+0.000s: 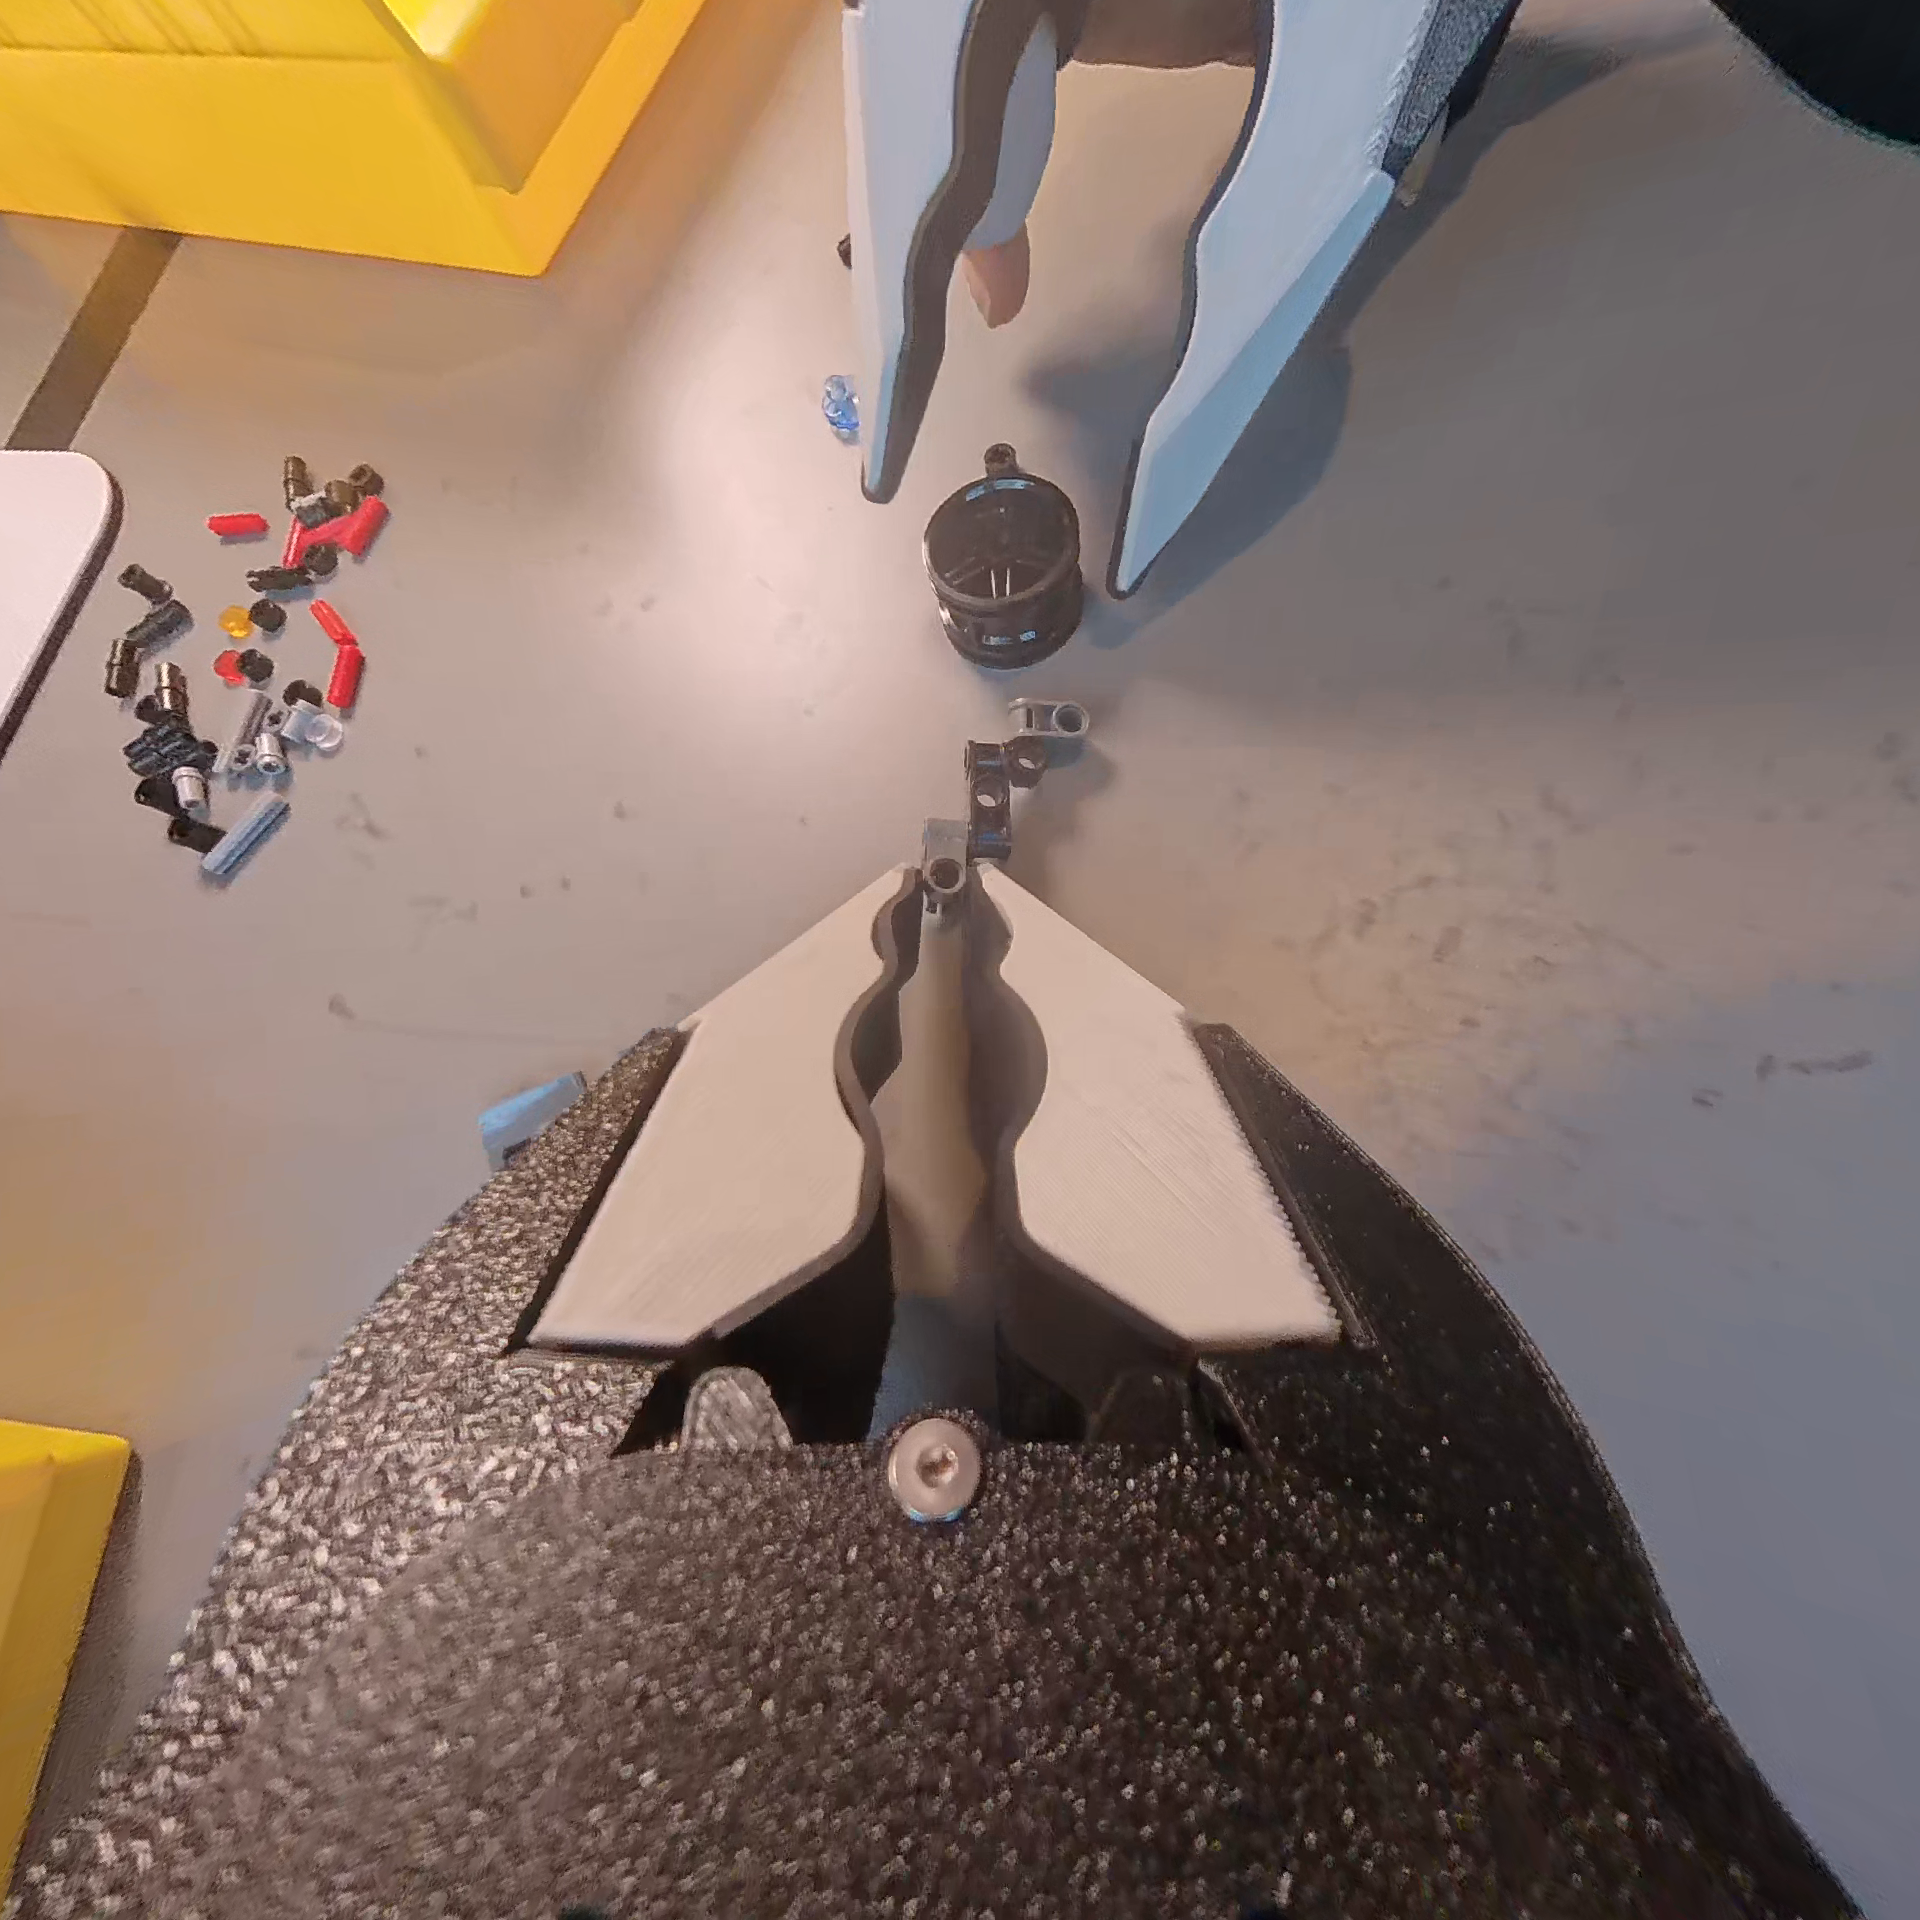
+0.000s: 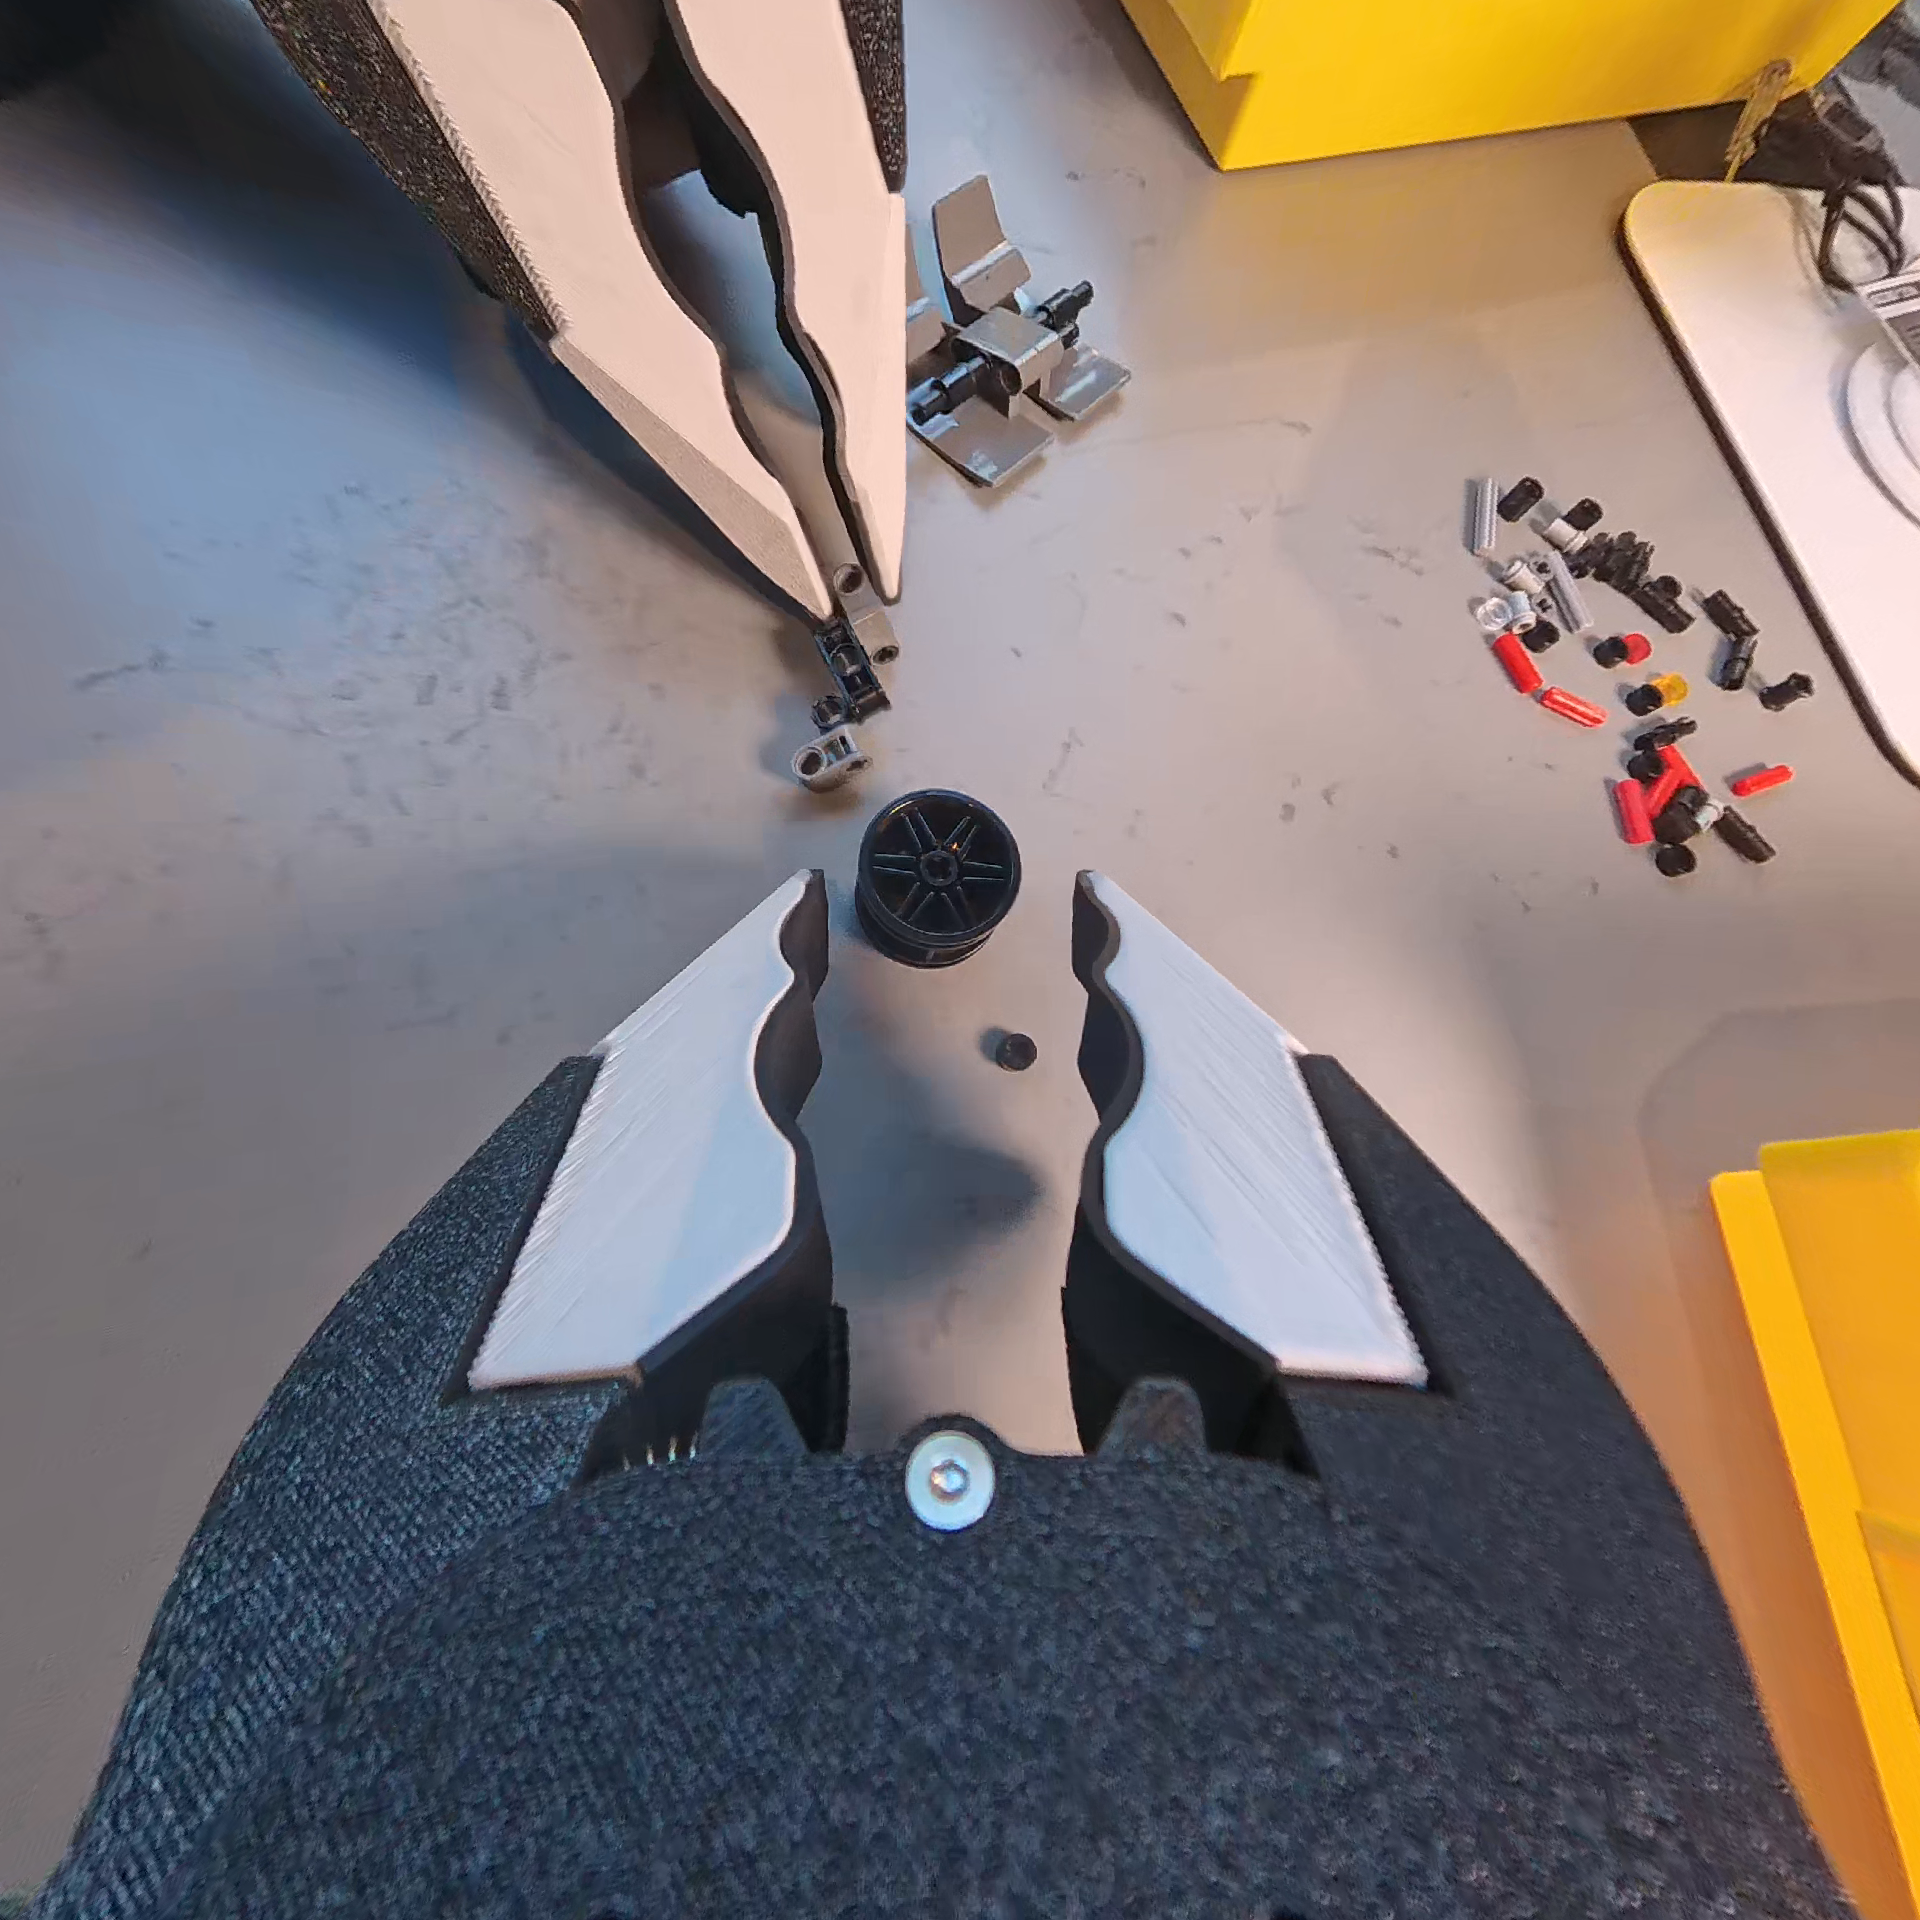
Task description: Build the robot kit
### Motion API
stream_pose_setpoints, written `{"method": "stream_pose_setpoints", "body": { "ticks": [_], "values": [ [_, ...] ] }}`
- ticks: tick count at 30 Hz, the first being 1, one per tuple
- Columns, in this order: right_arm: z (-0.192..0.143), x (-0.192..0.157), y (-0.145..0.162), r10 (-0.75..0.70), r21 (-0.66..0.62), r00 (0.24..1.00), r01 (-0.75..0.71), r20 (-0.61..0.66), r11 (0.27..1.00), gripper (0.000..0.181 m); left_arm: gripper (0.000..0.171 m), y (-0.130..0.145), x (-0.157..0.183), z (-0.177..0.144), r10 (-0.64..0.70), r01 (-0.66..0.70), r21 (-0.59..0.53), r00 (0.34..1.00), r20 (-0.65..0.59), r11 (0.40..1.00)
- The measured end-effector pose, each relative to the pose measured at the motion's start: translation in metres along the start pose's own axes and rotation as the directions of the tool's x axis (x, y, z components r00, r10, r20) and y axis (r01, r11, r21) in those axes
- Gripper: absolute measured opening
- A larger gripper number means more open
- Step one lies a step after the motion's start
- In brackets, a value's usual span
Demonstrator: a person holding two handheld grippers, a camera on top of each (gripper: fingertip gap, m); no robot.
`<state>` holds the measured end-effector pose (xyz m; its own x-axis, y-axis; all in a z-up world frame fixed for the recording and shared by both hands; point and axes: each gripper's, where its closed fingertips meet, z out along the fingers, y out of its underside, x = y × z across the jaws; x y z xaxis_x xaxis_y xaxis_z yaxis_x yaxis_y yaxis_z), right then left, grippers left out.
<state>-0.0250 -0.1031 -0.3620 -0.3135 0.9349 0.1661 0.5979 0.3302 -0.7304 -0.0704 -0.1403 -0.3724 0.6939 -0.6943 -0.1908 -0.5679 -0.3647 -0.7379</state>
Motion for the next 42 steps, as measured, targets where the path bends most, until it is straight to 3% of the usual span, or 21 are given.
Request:
{"method": "stream_pose_setpoints", "body": {
  "ticks": [7, 16, 24, 31, 42],
  "values": [
    [0.002, -0.001, 0.004, -0.018, -0.033, 1.0, 0.018, -0.012, 0.999, 0.03, 0.007, -0.005, -0.005, 0.0, -0.06, 0.06, 0.017, 0.998, 0.019, 0.998],
    [-0.004, 0.007, 0.011, -0.021, -0.073, 0.999, 0.018, -0.039, 0.997, 0.03, 0.007, -0.009, -0.015, 0.0, -0.168, 0.167, 0.04, 0.985, 0.04, 0.985],
    [-0.007, -0.015, 0.007, -0.088, -0.063, 0.994, 0.093, 0.069, 0.994, 0.03, 0.007, -0.032, -0.036, 0.013, -0.166, 0.164, 0.023, 0.977, 0.134, 0.986],
    [-0.002, -0.045, -0.001, -0.162, -0.019, 0.973, 0.167, 0.167, 0.986, 0.03, 0.007, -0.053, -0.029, 0.052, -0.214, 0.209, -0.105, 0.976, -0.032, 0.972],
    [-0.002, -0.046, -0.002, -0.16, -0.006, 0.971, 0.163, 0.179, 0.987, 0.03, 0.014, -0.047, -0.037, 0.066, -0.226, 0.222, -0.125, 0.974, -0.016, 0.967]
  ]
}}
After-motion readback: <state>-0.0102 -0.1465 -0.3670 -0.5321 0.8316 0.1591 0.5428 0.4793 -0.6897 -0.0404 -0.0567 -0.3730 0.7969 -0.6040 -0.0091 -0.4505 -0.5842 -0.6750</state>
